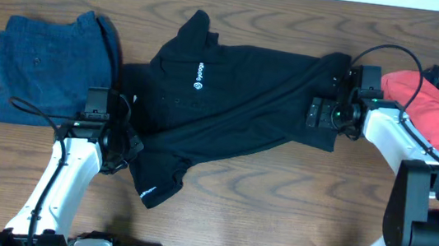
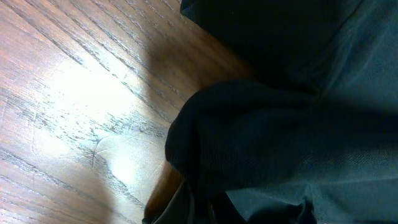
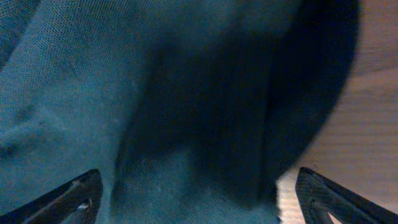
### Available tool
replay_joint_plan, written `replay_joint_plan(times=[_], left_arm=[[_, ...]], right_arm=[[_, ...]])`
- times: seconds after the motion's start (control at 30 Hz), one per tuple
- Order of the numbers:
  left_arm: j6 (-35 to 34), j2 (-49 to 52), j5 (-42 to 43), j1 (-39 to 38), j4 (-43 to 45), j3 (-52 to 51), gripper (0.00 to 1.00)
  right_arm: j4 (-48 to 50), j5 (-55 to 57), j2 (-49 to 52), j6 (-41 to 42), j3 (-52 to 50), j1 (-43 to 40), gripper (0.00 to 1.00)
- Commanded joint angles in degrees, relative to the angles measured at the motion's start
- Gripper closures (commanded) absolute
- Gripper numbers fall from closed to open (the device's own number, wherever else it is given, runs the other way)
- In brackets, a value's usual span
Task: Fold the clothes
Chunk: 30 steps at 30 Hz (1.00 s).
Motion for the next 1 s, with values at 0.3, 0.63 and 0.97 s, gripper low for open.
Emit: replay_joint_plan(times=[0.3, 0.63, 0.97], left_arm=[[1.01, 0.15, -1.18, 0.24, 0.0, -0.09, 0.94], [1.01, 0.15, -1.18, 0.24, 0.0, -0.09, 0.94], [1.01, 0.15, -1.18, 0.24, 0.02, -0.09, 0.94]], right_arm=[[7.23, 3.63, 1.4, -0.74, -0.5, 0.39, 0.09], [12.96, 3.61, 5.51, -0.72, -0.5, 0.61, 0.23], [17.88, 7.76, 1.49, 3.13, 3.39, -0.68, 0.99]])
